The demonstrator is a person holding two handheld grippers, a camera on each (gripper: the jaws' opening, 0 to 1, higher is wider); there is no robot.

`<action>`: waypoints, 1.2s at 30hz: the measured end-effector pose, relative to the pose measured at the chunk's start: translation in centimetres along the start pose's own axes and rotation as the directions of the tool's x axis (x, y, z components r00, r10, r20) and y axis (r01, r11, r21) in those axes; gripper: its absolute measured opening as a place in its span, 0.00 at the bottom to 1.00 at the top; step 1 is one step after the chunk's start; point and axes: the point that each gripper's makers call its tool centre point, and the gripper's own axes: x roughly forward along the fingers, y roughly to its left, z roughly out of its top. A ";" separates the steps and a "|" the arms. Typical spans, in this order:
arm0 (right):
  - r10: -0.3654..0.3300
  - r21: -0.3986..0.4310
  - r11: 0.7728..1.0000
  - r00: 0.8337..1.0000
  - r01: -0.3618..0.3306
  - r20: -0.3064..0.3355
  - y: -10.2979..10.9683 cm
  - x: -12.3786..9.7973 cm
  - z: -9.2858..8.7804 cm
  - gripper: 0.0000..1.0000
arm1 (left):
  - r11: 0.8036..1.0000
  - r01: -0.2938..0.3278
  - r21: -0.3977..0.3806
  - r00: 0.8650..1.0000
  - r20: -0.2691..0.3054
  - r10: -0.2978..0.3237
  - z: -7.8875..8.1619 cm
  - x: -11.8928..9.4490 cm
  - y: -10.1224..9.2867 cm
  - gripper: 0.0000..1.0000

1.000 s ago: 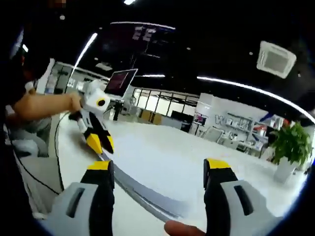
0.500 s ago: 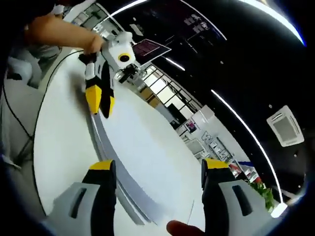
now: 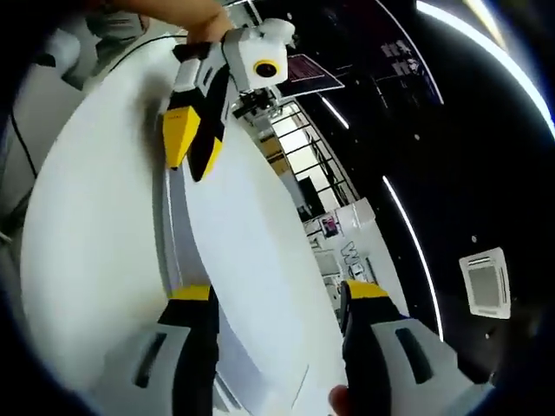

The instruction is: Grasp the top corner of one sheet in the document stack and pull a single sheet out from the document stack, separating that one sheet from the rest and lifting it clear until the single sheet is fully removed from the stack

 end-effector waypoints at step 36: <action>-0.008 -0.158 0.987 1.000 0.005 -0.018 3.0 0.8 -0.2 0.02 | 0.989 -0.101 0.110 0.995 0.006 0.101 -0.2 0.5 -0.7 0.27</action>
